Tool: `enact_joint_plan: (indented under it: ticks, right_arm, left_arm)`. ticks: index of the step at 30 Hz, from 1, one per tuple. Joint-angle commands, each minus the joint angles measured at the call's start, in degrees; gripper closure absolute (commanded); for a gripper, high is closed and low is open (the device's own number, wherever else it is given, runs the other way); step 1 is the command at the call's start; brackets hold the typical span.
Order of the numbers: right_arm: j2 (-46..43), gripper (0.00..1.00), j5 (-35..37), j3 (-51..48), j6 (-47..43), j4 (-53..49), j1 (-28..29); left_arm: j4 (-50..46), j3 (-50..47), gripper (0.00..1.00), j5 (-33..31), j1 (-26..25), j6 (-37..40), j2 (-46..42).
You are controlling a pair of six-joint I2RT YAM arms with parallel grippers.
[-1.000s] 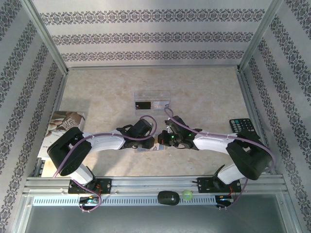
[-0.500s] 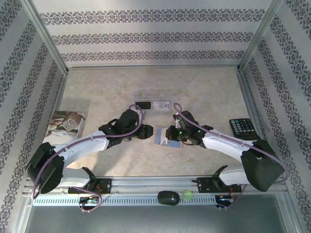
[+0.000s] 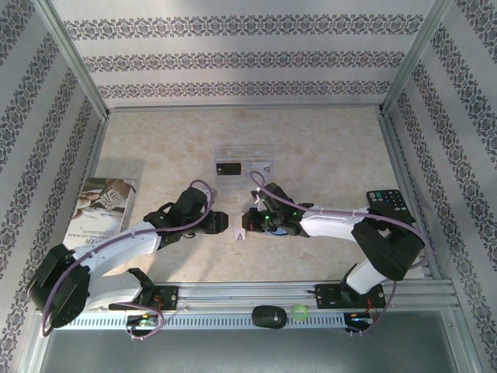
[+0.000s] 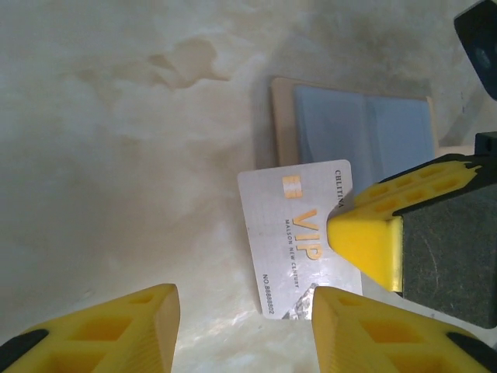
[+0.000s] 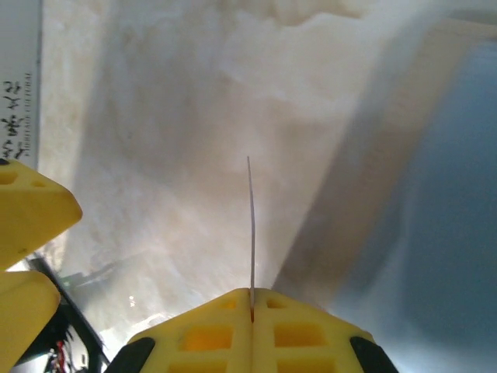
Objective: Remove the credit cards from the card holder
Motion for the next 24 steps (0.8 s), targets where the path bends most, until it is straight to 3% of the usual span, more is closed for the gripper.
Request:
enact_joint_plan:
  ticks: [1,9,14,19,24]
  right_arm:
    - [1.9,1.00,-2.3,2.2,2.3,5.5,0.4]
    - [-2.5,1.00,-4.6,-1.3,-0.1,4.1,-4.1]
    - [-8.9,1.00,-7.4,2.4,-8.8,-7.6,-7.5]
    - [-13.3,1.00,-2.1,8.6,-19.7,-20.4,-9.6]
    - [-10.0,1.00,6.6,23.5,-39.4,-34.8,-10.0]
  left_arm:
    - [-4.6,-1.4,0.51,-0.7,1.8,-0.4,-3.3]
    - [-2.8,-1.1,0.52,0.6,2.0,-0.9,-2.1]
    - [-2.0,0.7,0.50,1.3,2.0,-0.6,0.7]
    - [-1.8,1.4,0.47,-0.1,1.9,-1.1,1.2]
    - [-5.0,2.7,0.44,-2.6,2.2,-0.3,0.7]
